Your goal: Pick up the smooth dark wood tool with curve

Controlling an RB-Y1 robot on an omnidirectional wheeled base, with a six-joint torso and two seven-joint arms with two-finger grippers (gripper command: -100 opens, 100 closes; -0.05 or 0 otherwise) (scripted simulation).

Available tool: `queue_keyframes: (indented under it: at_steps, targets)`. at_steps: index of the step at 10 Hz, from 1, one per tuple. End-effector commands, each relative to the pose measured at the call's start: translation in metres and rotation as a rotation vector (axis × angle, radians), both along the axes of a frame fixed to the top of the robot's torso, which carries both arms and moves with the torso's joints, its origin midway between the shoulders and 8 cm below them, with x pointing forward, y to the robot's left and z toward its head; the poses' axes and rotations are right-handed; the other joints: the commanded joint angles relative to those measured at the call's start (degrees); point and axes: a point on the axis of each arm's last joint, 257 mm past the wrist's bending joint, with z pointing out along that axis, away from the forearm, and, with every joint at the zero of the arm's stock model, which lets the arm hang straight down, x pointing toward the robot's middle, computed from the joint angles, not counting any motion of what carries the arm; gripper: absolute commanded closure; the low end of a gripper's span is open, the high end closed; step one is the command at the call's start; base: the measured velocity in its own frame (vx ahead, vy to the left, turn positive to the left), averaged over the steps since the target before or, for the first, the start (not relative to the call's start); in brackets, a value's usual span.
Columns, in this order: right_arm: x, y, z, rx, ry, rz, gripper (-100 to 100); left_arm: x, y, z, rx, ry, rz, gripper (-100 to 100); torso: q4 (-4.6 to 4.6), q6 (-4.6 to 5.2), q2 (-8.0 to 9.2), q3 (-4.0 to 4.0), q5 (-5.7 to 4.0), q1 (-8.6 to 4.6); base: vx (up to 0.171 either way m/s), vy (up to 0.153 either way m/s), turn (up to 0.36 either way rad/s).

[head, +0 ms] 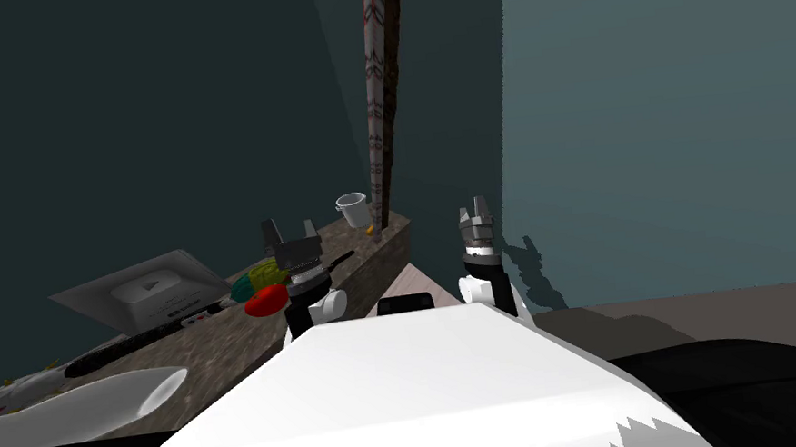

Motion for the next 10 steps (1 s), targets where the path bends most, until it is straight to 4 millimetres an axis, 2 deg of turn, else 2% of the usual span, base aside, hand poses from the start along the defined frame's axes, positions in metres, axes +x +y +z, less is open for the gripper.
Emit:
queue_keyframes:
  at_steps: [1, 7, 10]
  targets:
    - [0.0, 0.0, 0.0, 0.0, 0.0, 0.0, 0, 0.004, -0.002, -0.004, 0.027, 0.03, -0.018, -100, 0.0, 0.0, 0.0, 0.0, 0.0, 0.0, -0.008, -0.006, -0.02]
    - [0.0, 0.0, 0.0, 0.0, 0.0, 0.0, 0, 0.025, 0.003, -0.031, 0.083, 0.189, -0.068, -100, 0.02, 0.0, 0.07, 0.04, 0.01, 0.03, -0.02, -0.001, -0.03]
    - [0.0, 0.0, 0.0, 0.0, 0.0, 0.0, 0, 0.036, 0.011, -0.048, 0.093, 0.285, -0.084, -100, 0.01, 0.0, 0.05, 0.03, 0.01, 0.02, -0.013, 0.002, -0.04]
